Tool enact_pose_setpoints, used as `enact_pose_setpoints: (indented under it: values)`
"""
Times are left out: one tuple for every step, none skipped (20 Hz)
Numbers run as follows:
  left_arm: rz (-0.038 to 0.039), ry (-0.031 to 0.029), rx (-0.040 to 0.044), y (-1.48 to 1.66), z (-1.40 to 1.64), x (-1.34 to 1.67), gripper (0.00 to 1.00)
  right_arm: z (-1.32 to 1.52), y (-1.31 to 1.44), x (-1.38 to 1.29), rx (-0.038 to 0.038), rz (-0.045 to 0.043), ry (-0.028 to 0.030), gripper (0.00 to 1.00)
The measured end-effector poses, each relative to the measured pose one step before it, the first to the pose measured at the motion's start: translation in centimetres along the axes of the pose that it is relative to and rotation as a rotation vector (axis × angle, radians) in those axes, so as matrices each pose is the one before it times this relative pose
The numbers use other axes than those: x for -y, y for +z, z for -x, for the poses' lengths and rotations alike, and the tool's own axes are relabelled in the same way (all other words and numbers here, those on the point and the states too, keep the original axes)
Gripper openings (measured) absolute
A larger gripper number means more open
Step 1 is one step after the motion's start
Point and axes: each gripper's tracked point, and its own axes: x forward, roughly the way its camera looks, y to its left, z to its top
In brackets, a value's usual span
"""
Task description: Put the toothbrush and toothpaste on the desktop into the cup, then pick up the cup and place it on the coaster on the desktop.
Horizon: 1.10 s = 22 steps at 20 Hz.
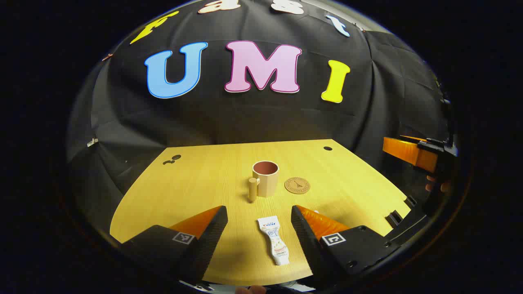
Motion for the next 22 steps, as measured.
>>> enact_pose_setpoints:
  values:
    - [0.00196,0.00042,-0.00094,-0.053,-0.020,0.091,0.97,-0.053,-0.173,0.040,-0.00206,-0.00195,0.00325,0.97]
    - [0.00286,-0.00189,-0.00207,0.078,-0.014,0.092,0.97,-0.001,-0.215,-0.057,-0.00470,-0.00205,0.00089,0.97]
    - [-0.00014,-0.00202,-0.00267,-0.136,-0.090,0.101,0.96,0.066,-0.229,0.092,-0.00582,-0.00056,0.00226,0.97]
    - [-0.00343,0.00009,-0.00371,-0.051,-0.070,0.023,0.96,0.012,-0.164,-0.035,-0.00206,0.00137,0.00277,0.97]
    - [-0.00357,0.00087,-0.00550,-0.187,-0.039,0.036,0.96,0.036,0.002,-0.073,-0.00284,0.00156,0.00405,0.97]
    - [-0.00153,-0.00102,-0.00747,-0.121,0.002,0.061,0.97,0.042,-0.046,-0.109,-0.00055,0.00073,0.00471,0.97]
    - [0.00000,-0.00127,-0.00662,-0.185,-0.094,0.171,0.96,0.059,-0.035,-0.012,0.00054,0.00001,0.00222,0.97]
    - [0.00167,-0.00150,-0.00930,-0.184,-0.056,0.118,0.97,0.000,-0.156,0.004,-0.00267,0.00035,0.00272,0.97]
    - [0.00128,-0.00038,-0.01194,-0.344,-0.169,0.168,0.97,0.030,-0.149,0.044,-0.00457,0.00044,0.00160,0.97]
    - [0.00162,0.00210,-0.01372,-0.262,-0.214,0.060,0.97,0.120,-0.125,0.100,-0.00358,0.00195,-0.00005,0.97]
    - [0.00084,-0.00022,-0.01368,-0.281,-0.213,0.128,0.97,0.182,-0.089,0.112,-0.00193,0.00223,0.00110,0.97]
    - [-0.00030,-0.00060,-0.01284,-0.371,-0.227,0.083,0.97,0.150,-0.055,0.038,-0.00315,0.00220,0.00072,0.97]
    - [-0.00076,-0.00113,-0.01097,-0.172,-0.224,0.114,0.97,0.212,-0.042,-0.008,-0.00110,-0.00059,0.00517,0.97]
    - [-0.00272,-0.00595,-0.01028,-0.348,-0.282,0.189,0.97,0.181,-0.095,-0.022,-0.00038,-0.00150,0.00420,0.97]
    - [-0.00263,-0.00696,-0.01671,-0.329,-0.337,0.306,0.97,0.157,-0.153,0.102,-0.00441,0.00073,-0.00071,0.97]
    - [-0.00052,-0.00733,-0.02269,-0.686,-0.493,0.262,0.96,0.275,-0.227,0.204,-0.00370,0.00071,-0.00069,0.97]
    - [0.00178,-0.00512,-0.02930,-0.687,-0.719,0.172,0.97,0.247,-0.066,0.169,-0.00287,0.00111,-0.00325,0.97]
    - [0.00021,-0.00087,-0.02799,-0.664,-0.785,0.111,0.97,0.227,-0.060,0.249,-0.00151,0.00285,-0.00559,0.97]
    - [-0.00280,0.00190,-0.02443,-0.715,-0.870,-0.072,0.97,0.251,-0.165,0.356,-0.00279,0.00297,-0.00592,0.97]
    - [-0.00472,0.00463,-0.02944,-0.775,-0.951,-0.024,0.97,0.159,-0.175,0.340,-0.00179,0.00020,-0.00593,0.97]
    - [-0.00254,0.00915,-0.03528,-0.994,-1.028,-0.093,0.97,0.206,-0.101,0.336,-0.00286,-0.00223,-0.00538,0.97]
    - [-0.00026,0.00947,-0.03875,-0.946,-0.993,-0.088,0.97,0.196,-0.252,0.286,-0.00702,-0.00479,-0.00367,0.97]
